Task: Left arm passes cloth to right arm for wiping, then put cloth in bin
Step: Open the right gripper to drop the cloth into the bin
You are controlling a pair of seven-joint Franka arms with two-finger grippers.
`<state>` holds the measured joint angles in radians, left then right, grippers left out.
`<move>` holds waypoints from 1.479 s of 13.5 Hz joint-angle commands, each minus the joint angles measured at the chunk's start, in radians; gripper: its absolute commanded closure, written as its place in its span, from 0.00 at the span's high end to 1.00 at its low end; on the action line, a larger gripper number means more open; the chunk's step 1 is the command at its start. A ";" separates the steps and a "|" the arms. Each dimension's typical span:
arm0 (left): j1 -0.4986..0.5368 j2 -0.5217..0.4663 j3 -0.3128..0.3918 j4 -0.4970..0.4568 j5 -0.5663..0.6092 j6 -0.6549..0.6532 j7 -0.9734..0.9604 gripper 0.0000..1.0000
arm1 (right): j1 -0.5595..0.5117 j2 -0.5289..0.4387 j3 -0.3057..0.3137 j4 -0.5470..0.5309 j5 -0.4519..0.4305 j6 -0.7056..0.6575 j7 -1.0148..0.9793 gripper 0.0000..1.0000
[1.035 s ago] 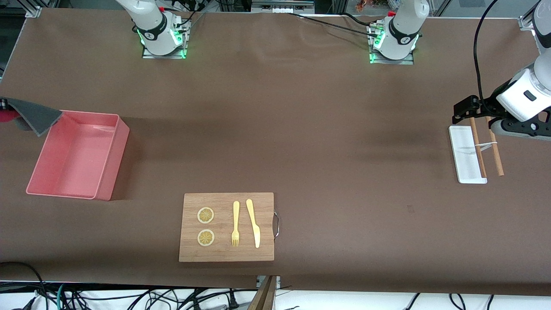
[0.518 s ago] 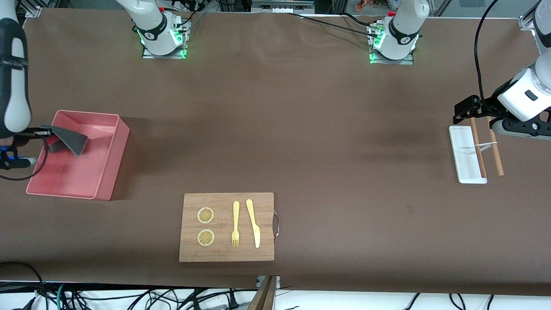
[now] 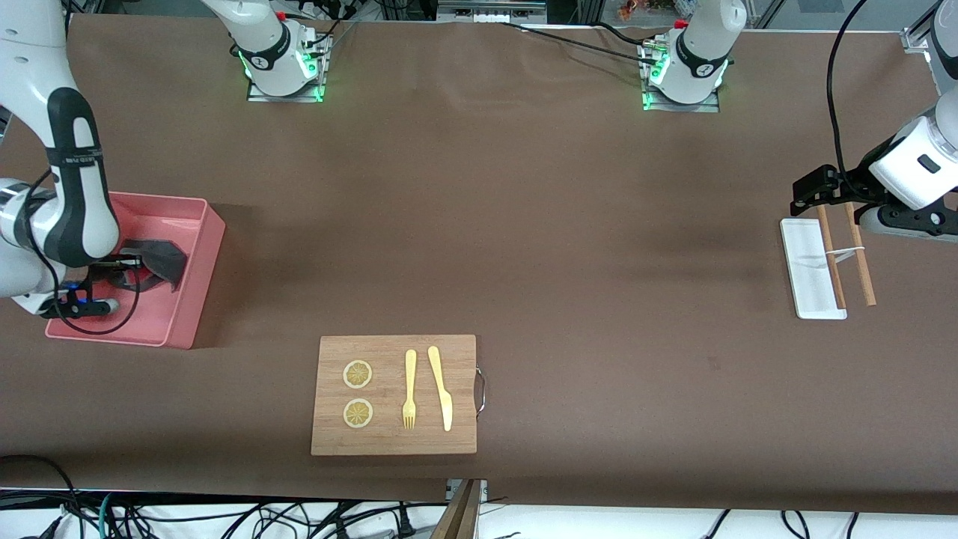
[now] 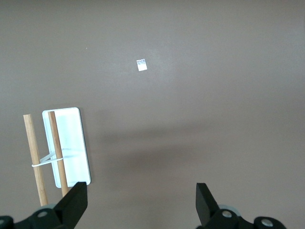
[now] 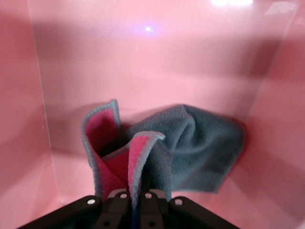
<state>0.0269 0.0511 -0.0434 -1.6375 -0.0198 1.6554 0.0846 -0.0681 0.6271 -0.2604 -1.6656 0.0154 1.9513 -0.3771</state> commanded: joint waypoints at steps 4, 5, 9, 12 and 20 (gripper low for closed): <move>0.001 0.010 -0.007 0.030 0.015 -0.042 0.003 1.00 | 0.005 -0.073 0.000 0.001 0.021 -0.030 0.001 0.99; -0.007 0.012 -0.019 0.031 0.015 -0.054 0.000 1.00 | 0.005 -0.105 0.000 0.007 0.021 -0.073 0.001 0.99; -0.004 0.010 -0.024 0.031 0.028 -0.054 0.001 1.00 | 0.017 -0.249 0.004 0.044 0.020 -0.224 0.006 1.00; -0.004 0.012 -0.024 0.033 0.026 -0.054 0.001 1.00 | 0.036 -0.369 0.039 0.069 0.014 -0.326 0.007 0.99; -0.007 0.013 -0.024 0.034 0.037 -0.020 0.003 1.00 | 0.034 -0.541 0.216 0.138 -0.045 -0.433 0.056 1.00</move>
<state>0.0220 0.0511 -0.0650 -1.6326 -0.0049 1.6283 0.0844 -0.0253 0.0893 -0.0623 -1.5503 -0.0084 1.5303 -0.3380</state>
